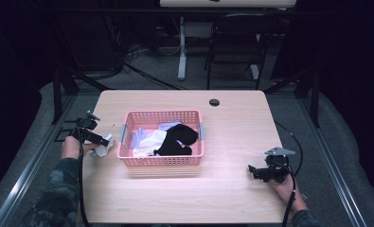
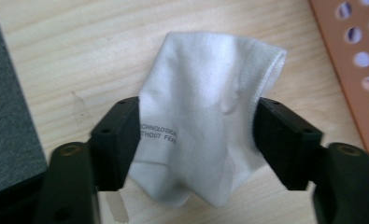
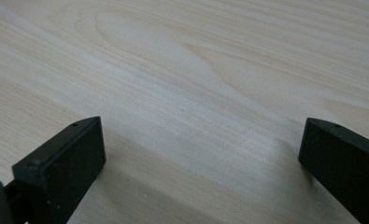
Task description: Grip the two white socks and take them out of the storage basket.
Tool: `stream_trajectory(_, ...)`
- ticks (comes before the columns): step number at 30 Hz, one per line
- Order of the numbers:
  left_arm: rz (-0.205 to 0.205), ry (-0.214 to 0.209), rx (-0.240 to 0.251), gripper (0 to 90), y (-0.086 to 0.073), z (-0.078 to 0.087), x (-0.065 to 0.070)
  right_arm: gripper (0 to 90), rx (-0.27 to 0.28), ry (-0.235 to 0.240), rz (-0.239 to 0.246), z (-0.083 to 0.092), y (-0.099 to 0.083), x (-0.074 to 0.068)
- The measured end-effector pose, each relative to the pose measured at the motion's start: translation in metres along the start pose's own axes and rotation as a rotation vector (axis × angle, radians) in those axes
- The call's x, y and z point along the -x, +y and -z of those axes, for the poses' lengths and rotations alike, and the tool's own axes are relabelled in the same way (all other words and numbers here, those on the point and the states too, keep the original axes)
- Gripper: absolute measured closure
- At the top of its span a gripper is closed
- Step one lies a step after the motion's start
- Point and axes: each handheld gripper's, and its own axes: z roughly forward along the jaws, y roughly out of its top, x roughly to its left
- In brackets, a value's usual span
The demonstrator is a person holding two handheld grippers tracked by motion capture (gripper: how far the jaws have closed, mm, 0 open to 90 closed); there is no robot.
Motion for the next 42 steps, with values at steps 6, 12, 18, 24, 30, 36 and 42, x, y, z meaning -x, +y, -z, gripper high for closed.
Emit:
stream_trajectory(6, -0.032, 0.004, 0.096, 18.6, 0.007, 0.038, 0.009, 0.0, 0.0, 0.0, -0.001, 0.0, 0.0, 0.0)
stream_trajectory(12, -0.105, 0.005, 0.172, 15.4, 0.019, 0.071, 0.033, 0.0, 0.0, 0.0, -0.001, 0.0, 0.0, 0.0)
stream_trajectory(18, -0.205, -0.011, 0.203, 12.9, 0.035, 0.085, 0.066, 0.0, 0.001, 0.0, -0.002, 0.0, 0.0, 0.0)
stream_trajectory(24, -0.281, -0.021, 0.191, 9.5, 0.051, 0.084, 0.098, 0.0, 0.001, 0.0, -0.002, 0.0, 0.0, 0.0)
stream_trajectory(30, -0.316, -0.026, 0.166, 4.5, 0.061, 0.072, 0.117, 0.0, 0.0, 0.0, -0.002, 0.0, 0.0, 0.0)
stream_trajectory(36, -0.344, -0.052, 0.134, 3.7, 0.068, 0.057, 0.129, 0.0, 0.0, 0.0, -0.002, 0.0, 0.0, 0.0)
stream_trajectory(42, -0.367, -0.067, 0.085, 7.4, 0.072, 0.038, 0.14, 0.0, 0.0, -0.001, -0.002, 0.0, 0.0, 0.0)
